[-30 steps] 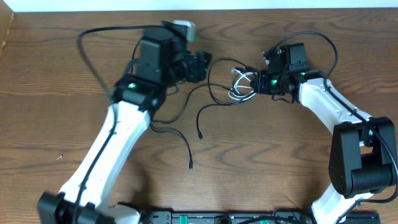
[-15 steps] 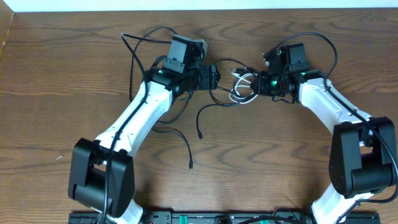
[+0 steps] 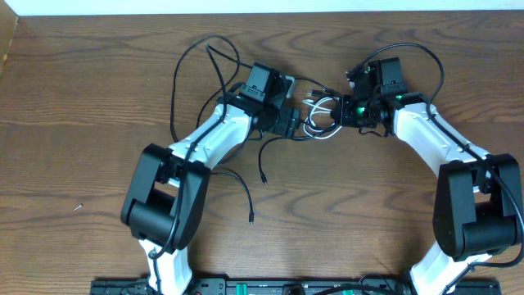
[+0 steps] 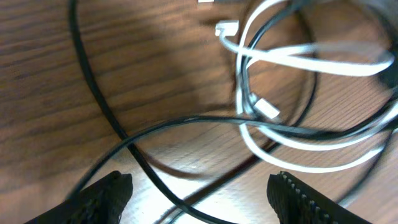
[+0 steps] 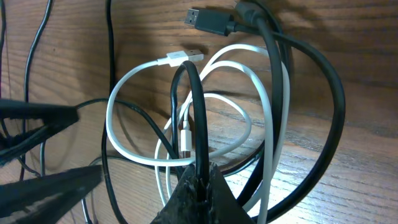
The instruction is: Untangle cables
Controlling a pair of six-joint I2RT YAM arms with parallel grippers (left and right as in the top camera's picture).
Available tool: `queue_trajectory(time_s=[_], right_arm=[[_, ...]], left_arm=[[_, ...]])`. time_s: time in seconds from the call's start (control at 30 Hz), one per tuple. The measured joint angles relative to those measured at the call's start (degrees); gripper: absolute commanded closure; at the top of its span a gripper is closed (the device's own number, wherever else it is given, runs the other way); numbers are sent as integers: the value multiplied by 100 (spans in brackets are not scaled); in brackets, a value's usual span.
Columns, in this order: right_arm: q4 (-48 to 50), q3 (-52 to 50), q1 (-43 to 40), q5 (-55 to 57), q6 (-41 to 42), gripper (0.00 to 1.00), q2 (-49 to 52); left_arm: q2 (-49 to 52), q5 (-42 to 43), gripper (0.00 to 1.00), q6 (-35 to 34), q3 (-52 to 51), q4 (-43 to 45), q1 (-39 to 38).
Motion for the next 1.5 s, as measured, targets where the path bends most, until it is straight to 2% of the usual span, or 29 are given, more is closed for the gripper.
queue_trajectory(time_s=[0.27, 0.5, 0.67, 0.9, 1.03, 1.07, 1.17, 1.23, 1.27, 1.5], right_arm=[[-101, 0, 2, 2, -31, 98, 0], [-160, 0, 2, 2, -90, 98, 0], [-164, 0, 2, 2, -125, 98, 0], [-179, 0, 2, 22, -153, 97, 2], [-173, 0, 2, 26, -166, 96, 0], [-170, 0, 2, 28, -166, 96, 2], [-168, 0, 2, 42, -166, 96, 2], [-164, 0, 2, 44, -168, 96, 0], [-164, 0, 2, 44, -168, 95, 0], [-173, 0, 2, 120, -168, 94, 0]], left_arm=[[363, -61, 24, 1117, 0, 514, 4], [396, -798, 24, 1681, 0, 566, 4], [396, -1215, 25, 1923, 0, 455, 7], [396, -1333, 27, 2050, 11, -136, 120], [396, -1158, 37, 2031, 44, -424, 280], [396, -1078, 43, 2031, 57, -527, 319], [387, -977, 74, 2028, 92, -774, 389], [382, -944, 89, 2017, 101, -850, 420], [382, -933, 92, 2009, 103, -855, 426], [367, -903, 93, 1685, 225, -1047, 426]])
